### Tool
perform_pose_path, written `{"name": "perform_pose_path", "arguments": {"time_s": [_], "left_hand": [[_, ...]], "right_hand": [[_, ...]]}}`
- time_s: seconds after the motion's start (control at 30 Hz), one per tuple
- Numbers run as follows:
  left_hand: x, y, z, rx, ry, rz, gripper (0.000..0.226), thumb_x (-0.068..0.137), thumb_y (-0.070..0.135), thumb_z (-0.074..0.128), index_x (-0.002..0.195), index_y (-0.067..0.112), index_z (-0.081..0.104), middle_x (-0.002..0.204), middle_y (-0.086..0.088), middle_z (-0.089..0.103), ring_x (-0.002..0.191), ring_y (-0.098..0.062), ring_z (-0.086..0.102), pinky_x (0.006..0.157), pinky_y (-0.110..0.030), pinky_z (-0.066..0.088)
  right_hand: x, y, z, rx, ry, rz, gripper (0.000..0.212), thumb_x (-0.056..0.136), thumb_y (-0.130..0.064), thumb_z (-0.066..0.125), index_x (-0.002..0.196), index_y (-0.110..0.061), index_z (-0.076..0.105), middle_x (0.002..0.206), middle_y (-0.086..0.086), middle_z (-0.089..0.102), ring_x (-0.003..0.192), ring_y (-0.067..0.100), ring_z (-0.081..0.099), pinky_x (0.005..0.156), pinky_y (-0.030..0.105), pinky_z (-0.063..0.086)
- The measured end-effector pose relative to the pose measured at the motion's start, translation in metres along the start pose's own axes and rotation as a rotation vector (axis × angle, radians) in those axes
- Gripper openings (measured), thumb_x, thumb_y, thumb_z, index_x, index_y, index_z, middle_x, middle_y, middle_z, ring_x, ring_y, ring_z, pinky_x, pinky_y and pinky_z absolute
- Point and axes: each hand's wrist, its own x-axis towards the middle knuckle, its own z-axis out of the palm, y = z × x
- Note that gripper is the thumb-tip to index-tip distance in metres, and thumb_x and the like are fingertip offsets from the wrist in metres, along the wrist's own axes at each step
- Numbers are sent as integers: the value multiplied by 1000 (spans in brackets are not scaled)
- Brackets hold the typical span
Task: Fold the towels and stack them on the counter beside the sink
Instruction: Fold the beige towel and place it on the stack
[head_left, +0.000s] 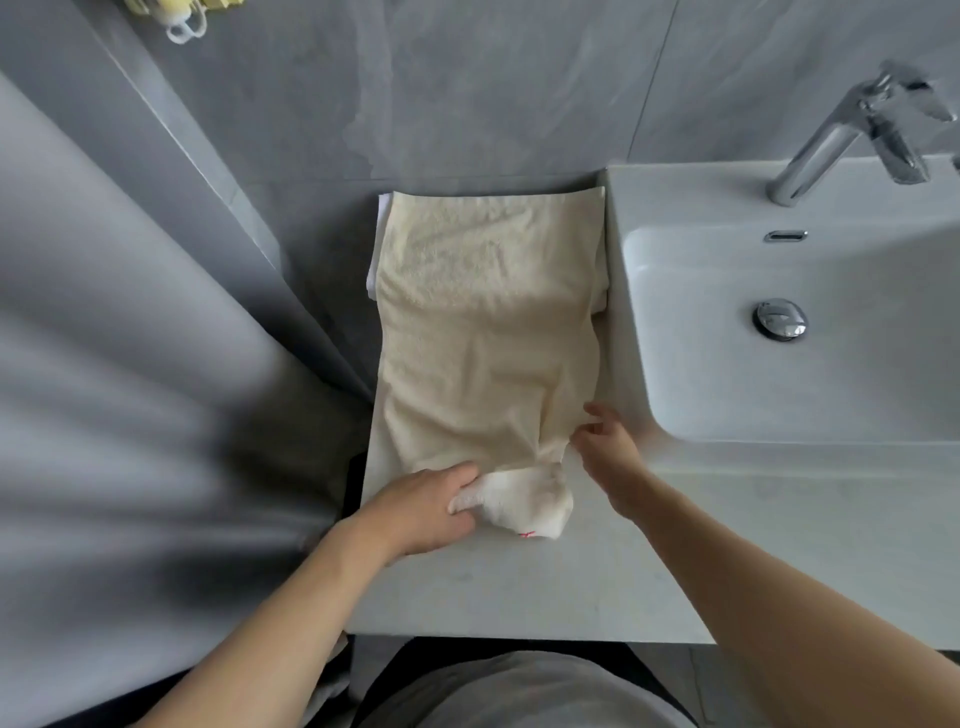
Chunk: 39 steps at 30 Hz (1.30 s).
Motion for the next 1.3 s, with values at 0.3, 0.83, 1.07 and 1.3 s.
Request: {"name": "perform_pose_path", "arguments": {"time_s": [0.3, 0.83, 1.07, 1.3], "left_hand": [[-23, 18, 59, 9, 39, -30, 6, 94, 42, 41, 97, 37, 44, 80, 13, 58, 71, -4, 55, 55, -28, 36], [-45, -20, 65, 248, 144, -273, 7, 85, 20, 51, 90, 21, 47, 93, 6, 50, 84, -19, 52, 65, -34, 36], [-64, -26, 29, 130, 804, -48, 30, 63, -15, 58, 74, 9, 44, 68, 1, 47, 62, -26, 45, 57, -33, 31], [-70, -31, 46, 403, -42, -313, 19, 93, 27, 45, 110, 17, 49, 101, -3, 59, 83, -23, 53, 67, -33, 41]], "right_hand": [[-65, 48, -4, -947, -562, -263, 87, 74, -33, 65, 149, -36, 21, 154, -5, 21, 140, 26, 24, 111, 40, 29], [-88, 58, -15, -905, -325, -503, 22, 76, -1, 46, 84, -13, 64, 91, 3, 62, 84, 27, 58, 71, 34, 49], [-98, 20, -43, -1070, -323, -409, 33, 74, 4, 33, 74, -28, 44, 71, -3, 47, 64, 21, 45, 52, 30, 33], [-110, 35, -33, -1319, -372, -296, 51, 83, 3, 37, 119, -31, 48, 81, -7, 46, 74, 20, 53, 55, 28, 38]]}}
